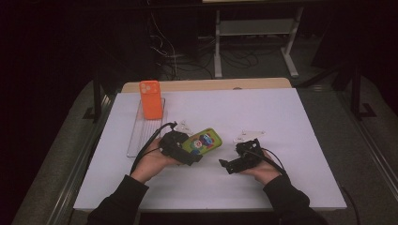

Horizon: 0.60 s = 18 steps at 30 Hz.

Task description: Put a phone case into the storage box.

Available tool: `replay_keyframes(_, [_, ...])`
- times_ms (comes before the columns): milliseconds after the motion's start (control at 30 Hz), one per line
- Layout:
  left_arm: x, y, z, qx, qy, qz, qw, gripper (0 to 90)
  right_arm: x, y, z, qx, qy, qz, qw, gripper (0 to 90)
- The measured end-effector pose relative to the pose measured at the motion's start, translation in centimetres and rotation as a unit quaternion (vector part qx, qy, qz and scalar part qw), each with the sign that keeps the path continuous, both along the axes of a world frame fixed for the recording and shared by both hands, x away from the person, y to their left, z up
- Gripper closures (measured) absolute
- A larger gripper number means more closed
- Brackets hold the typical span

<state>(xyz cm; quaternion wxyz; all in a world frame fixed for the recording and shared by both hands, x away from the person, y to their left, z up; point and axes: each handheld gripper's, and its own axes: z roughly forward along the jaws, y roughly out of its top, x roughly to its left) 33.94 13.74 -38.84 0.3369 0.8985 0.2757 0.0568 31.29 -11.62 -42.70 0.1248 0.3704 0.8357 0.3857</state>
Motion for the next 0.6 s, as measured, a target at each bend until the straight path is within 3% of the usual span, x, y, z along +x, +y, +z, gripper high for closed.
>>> replay_keyframes(67, [0.0,0.0,0.0,-0.002,0.004,-0.001,1.0000,15.0,-0.1,0.2,0.0,-0.012,-0.014,-0.002,0.9998,0.8])
replay_keyframes(100, [0.1,0.1,0.1,0.013,0.002,-0.013,0.9998,15.0,-0.2,0.3,0.1,-0.015,-0.020,0.000,0.9997,0.8])
replay_keyframes(233, [0.1,0.0,0.0,0.013,0.002,-0.015,0.9998,15.0,-0.5,0.6,0.1,-0.037,-0.044,0.010,0.9983,0.8])
replay_keyframes(267, [-0.1,-0.2,-0.1,-0.002,0.005,-0.003,1.0000,15.0,-0.6,0.7,0.1,-0.041,-0.045,0.013,0.9981,0.8])
replay_keyframes(367, [-0.1,-0.1,-0.1,0.004,0.006,-0.009,0.9999,15.0,-0.7,1.0,0.1,-0.060,-0.065,0.020,0.9959,0.8])
replay_keyframes(400, [0.0,0.0,0.0,0.015,0.004,-0.018,0.9997,15.0,-0.9,1.1,0.0,-0.070,-0.073,0.022,0.9946,0.8])
replay_keyframes(500, [0.0,0.0,0.0,0.014,0.006,-0.017,0.9997,15.0,-1.1,1.4,0.1,-0.090,-0.092,0.028,0.9913,0.8])
replay_keyframes(600, [0.0,0.0,0.0,0.017,0.001,-0.021,0.9996,15.0,-1.3,1.6,0.0,-0.121,-0.125,0.039,0.9840,0.8])
